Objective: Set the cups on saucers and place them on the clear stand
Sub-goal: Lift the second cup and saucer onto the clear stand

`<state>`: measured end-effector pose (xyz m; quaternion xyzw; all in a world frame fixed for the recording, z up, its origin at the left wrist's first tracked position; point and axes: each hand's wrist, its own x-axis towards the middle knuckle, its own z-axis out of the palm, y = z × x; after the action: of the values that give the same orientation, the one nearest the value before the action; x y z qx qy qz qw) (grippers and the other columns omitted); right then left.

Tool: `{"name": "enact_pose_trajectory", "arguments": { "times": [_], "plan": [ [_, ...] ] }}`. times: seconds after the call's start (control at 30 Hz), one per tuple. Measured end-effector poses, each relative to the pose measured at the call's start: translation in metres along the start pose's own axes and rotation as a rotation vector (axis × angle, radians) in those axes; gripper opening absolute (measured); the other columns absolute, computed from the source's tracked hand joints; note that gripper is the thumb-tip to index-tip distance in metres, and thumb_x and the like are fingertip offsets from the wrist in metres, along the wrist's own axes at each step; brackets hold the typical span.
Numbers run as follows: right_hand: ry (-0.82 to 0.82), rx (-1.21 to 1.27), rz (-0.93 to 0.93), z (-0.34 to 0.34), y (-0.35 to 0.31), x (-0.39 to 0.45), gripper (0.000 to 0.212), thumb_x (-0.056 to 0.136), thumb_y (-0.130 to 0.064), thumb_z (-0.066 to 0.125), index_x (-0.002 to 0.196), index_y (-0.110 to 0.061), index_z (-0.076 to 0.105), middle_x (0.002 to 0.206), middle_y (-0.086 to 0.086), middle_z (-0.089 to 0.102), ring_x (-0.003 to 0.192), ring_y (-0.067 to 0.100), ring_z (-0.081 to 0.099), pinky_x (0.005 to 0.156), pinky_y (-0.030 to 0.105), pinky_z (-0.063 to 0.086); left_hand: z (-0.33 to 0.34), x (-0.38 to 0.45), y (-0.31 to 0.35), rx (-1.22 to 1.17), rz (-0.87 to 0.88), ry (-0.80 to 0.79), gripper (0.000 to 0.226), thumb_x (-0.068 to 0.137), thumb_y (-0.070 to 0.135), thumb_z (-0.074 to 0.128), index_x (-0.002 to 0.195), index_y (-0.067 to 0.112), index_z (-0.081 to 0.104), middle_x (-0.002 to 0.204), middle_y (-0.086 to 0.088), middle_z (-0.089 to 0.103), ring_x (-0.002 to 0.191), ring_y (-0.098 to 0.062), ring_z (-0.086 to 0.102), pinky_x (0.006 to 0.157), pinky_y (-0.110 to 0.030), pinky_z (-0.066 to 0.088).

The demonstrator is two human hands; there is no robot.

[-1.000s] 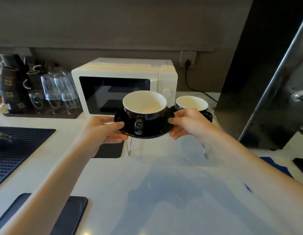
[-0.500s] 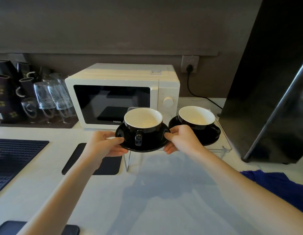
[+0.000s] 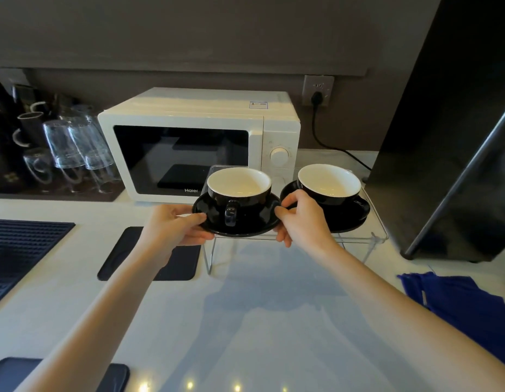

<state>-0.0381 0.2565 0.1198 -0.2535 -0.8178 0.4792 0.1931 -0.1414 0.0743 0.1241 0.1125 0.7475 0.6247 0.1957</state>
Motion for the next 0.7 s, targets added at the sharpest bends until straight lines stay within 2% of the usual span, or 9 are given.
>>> {"name": "enact_pose_trajectory", "arguments": {
  "times": [0.07,0.13,0.17,0.23,0.3,0.57,0.7],
  "plan": [
    [0.002,-0.033,0.006,0.001,-0.001,0.002,0.002,0.092,-0.010,0.046,0.094,-0.009,0.045,0.069,0.011,0.062,0.033,0.007,0.051,0.030,0.017,0.040,0.000,0.003,0.000,0.010,-0.004,0.008,0.027,0.085,0.007,0.058,0.111,0.002,0.061,0.056,-0.004,0.072,0.047,-0.011,0.068,0.048,-0.019,0.055],
    [0.000,-0.079,-0.005,0.002,-0.001,0.005,0.003,0.092,-0.011,0.046,0.095,-0.011,0.045,0.076,0.013,0.061,0.046,0.014,0.053,0.034,0.019,0.042,0.001,0.005,0.000,0.029,-0.005,0.015,0.031,0.084,0.007,0.058,0.114,0.001,0.059,0.065,-0.009,0.072,0.047,-0.011,0.067,0.051,-0.021,0.057],
    [0.002,-0.115,-0.022,0.003,-0.001,0.007,0.003,0.092,-0.012,0.047,0.095,-0.012,0.046,0.079,0.013,0.062,0.054,0.018,0.055,0.040,0.022,0.047,0.002,0.005,0.000,0.040,-0.002,0.017,0.031,0.084,0.007,0.058,0.115,0.001,0.058,0.066,-0.010,0.071,0.046,-0.011,0.067,0.052,-0.022,0.057],
    [0.019,-0.238,-0.071,0.005,-0.002,0.008,0.005,0.091,-0.013,0.047,0.096,-0.012,0.046,0.085,0.014,0.063,0.070,0.026,0.061,0.060,0.036,0.055,0.003,0.007,-0.001,0.065,0.011,0.027,0.031,0.085,0.006,0.057,0.115,0.000,0.057,0.054,-0.005,0.070,0.042,-0.010,0.065,0.049,-0.021,0.057],
    [0.040,-0.356,-0.111,0.007,-0.004,0.008,0.009,0.091,-0.013,0.047,0.100,-0.010,0.047,0.086,0.014,0.064,0.077,0.030,0.062,0.067,0.044,0.055,0.003,0.009,-0.001,0.113,0.028,0.036,0.032,0.085,0.007,0.057,0.117,-0.001,0.057,0.046,-0.001,0.067,0.039,-0.009,0.062,0.047,-0.021,0.056],
    [0.064,-0.524,-0.148,0.010,-0.010,0.009,0.017,0.091,-0.008,0.048,0.108,-0.006,0.045,0.092,0.014,0.063,0.082,0.031,0.061,0.071,0.044,0.056,0.006,0.016,0.000,0.249,0.060,0.011,0.028,0.089,0.010,0.051,0.115,0.000,0.057,0.034,0.003,0.057,0.028,-0.006,0.050,0.035,-0.016,0.045],
    [0.079,-0.603,-0.150,0.013,-0.011,0.010,0.022,0.090,-0.006,0.048,0.112,-0.004,0.044,0.093,0.015,0.063,0.075,0.027,0.056,0.061,0.038,0.049,0.008,0.021,-0.002,0.334,0.102,0.007,0.031,0.091,0.012,0.047,0.118,0.000,0.057,0.031,0.005,0.055,0.024,-0.006,0.043,0.032,-0.015,0.038]
  ]
}}
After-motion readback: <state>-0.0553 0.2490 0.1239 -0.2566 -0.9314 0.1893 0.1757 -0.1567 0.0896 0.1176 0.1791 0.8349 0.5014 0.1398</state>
